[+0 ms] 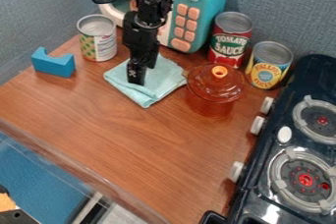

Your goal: Move the blue cloth to the top middle side of the table

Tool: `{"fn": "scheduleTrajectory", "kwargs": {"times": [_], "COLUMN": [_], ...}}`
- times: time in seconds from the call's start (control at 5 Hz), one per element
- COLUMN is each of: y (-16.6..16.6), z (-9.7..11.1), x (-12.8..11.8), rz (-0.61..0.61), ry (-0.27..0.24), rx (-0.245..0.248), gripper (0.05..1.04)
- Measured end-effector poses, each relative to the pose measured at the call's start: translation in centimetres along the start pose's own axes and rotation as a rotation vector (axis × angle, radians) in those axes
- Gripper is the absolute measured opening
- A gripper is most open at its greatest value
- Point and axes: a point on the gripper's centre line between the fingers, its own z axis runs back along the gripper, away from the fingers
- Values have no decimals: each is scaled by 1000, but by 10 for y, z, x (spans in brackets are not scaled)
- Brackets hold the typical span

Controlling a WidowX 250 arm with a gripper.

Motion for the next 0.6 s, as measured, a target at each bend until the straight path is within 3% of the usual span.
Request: {"fn": "scheduleTrajectory", "kwargs": {"times": [0.2, 0.4, 0.6], "y": [-2, -7, -3], "z": [17, 50, 83], "x": [-1, 6, 18], "rz": [-35, -32, -39], "ry": [48, 44, -15], "rx": [-5, -44, -7], "gripper": [1000, 1000, 1000]}}
